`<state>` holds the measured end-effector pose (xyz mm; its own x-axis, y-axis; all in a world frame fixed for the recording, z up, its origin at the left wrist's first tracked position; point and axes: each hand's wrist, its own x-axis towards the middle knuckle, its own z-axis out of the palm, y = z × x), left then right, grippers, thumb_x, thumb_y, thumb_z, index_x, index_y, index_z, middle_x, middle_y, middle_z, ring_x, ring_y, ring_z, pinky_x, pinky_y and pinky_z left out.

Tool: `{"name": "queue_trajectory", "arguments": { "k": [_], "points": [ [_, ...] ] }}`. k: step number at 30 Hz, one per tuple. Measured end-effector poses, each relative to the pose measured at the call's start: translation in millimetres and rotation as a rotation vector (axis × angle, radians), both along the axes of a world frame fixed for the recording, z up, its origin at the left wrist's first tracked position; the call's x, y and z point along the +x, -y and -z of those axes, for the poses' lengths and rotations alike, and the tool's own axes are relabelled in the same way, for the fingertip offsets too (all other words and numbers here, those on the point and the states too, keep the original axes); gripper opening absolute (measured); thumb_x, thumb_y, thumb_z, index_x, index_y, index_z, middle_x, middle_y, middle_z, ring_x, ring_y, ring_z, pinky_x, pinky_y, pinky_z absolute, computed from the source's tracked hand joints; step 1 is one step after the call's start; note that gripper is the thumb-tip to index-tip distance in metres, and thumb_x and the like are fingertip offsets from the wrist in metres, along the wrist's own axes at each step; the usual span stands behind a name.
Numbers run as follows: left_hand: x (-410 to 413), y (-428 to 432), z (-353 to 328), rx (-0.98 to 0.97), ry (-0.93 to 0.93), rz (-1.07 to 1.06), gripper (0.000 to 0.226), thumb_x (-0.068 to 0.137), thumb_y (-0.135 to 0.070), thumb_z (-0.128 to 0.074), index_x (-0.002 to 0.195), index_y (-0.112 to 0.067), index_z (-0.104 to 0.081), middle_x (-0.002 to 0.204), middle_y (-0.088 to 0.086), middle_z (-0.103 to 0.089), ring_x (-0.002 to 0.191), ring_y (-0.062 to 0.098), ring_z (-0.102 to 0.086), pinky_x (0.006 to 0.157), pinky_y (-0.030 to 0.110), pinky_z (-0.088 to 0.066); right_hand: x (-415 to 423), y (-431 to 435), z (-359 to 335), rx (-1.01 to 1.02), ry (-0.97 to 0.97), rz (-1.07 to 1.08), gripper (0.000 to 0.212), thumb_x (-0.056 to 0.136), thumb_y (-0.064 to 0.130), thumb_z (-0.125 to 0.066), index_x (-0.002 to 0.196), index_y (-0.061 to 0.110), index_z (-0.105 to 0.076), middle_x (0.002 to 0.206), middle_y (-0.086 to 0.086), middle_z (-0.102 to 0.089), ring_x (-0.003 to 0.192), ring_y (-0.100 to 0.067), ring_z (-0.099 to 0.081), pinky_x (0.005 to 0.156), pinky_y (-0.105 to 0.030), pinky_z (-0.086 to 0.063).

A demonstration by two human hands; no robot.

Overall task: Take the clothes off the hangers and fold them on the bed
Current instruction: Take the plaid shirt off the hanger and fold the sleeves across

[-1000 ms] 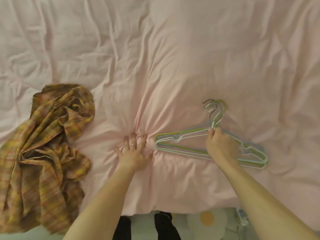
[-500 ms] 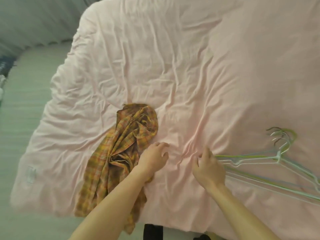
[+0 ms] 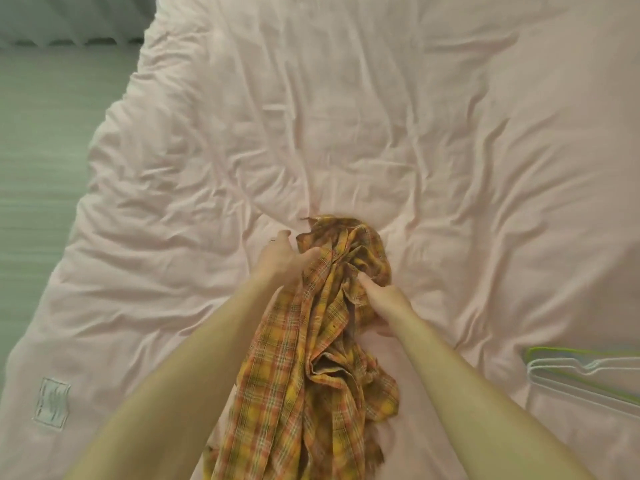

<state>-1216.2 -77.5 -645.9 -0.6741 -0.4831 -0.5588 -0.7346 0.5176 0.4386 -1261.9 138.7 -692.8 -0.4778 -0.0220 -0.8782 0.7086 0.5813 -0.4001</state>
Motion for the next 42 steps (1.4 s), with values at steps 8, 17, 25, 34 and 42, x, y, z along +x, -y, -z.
{"name": "queue_trajectory", "arguments": {
  "k": [8,17,25,34,42],
  "points": [
    [-17,5,-1,0.296,-0.179,-0.267,0.031,0.09,-0.009,-0.038,0.105,-0.02,-0.062,0.085,0.003,-0.065,0.069,0.019,-0.056,0.055,0.027,-0.043,9,8,-38,-0.013,-0.35,0.12,0.018,0.074,0.023,-0.063,0.092,0.028,-0.063,0.089,-0.004,-0.072,0.07,-0.025,-0.061,0.047,-0.028,-0.036],
    [85,43,-129,0.667,-0.15,-0.277,0.049,0.069,-0.026,-0.089,0.111,-0.01,-0.069,0.104,0.012,-0.075,0.094,0.029,-0.074,0.086,0.044,-0.06,34,-15,-204,0.012,-0.82,-0.029,0.011,0.089,0.016,-0.055,0.096,0.023,-0.06,0.085,0.009,-0.062,0.078,-0.011,-0.058,0.071,-0.035,-0.049],
    [230,0,-263,-0.058,-0.65,-0.475,0.036,0.101,-0.036,-0.052,0.123,-0.01,-0.065,0.118,0.016,-0.067,0.114,0.036,-0.059,0.096,0.04,-0.046,147,-78,-323,-0.023,-1.108,0.041,0.008,0.087,0.021,-0.061,0.094,0.025,-0.062,0.089,0.007,-0.066,0.085,-0.018,-0.058,0.072,-0.03,-0.042],
    [360,-39,-392,-0.382,-0.943,-0.38,0.043,0.103,-0.044,-0.044,0.109,-0.008,-0.066,0.102,0.015,-0.069,0.098,0.037,-0.061,0.081,0.038,-0.042,242,-123,-451,-0.304,-1.337,0.278,0.015,0.094,0.03,-0.059,0.103,0.02,-0.052,0.085,0.016,-0.056,0.077,-0.003,-0.053,0.069,-0.025,-0.037],
    [406,-31,-472,-0.816,-0.832,-0.173,0.041,0.104,-0.043,-0.044,0.119,-0.01,-0.063,0.089,0.019,-0.066,0.084,0.042,-0.063,0.068,0.043,-0.048,256,-155,-527,-0.056,-1.567,-0.042,0.027,0.089,0.047,-0.064,0.098,0.022,-0.061,0.082,0.009,-0.062,0.076,-0.016,-0.055,0.063,-0.029,-0.04]
  ]
}}
